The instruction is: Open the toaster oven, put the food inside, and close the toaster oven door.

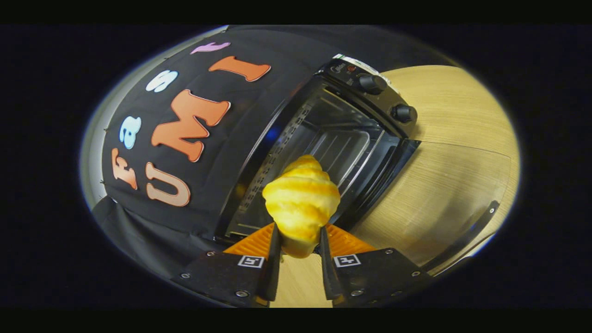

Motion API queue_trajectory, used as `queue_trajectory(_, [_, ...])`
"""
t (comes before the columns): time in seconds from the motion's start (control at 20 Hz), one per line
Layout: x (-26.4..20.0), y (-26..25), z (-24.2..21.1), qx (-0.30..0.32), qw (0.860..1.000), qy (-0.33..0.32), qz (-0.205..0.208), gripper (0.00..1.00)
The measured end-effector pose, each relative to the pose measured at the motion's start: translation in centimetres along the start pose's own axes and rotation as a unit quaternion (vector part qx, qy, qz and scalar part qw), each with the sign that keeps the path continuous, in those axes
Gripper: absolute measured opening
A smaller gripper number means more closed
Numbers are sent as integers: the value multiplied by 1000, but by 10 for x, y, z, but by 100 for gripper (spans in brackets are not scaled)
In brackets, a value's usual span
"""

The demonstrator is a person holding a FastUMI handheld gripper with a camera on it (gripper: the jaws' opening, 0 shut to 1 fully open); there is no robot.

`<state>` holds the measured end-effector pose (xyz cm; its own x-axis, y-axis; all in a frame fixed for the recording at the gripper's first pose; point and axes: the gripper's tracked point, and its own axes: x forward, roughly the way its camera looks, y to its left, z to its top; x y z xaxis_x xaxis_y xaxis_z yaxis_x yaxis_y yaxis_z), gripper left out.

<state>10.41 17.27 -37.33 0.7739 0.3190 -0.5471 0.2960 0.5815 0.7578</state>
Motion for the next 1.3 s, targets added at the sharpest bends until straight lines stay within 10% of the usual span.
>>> queue_trajectory(0.75, [55,17,13,34,999,-6,18,42])
queue_trajectory(1.3, [41,16,17,12,998,-34,42,69])
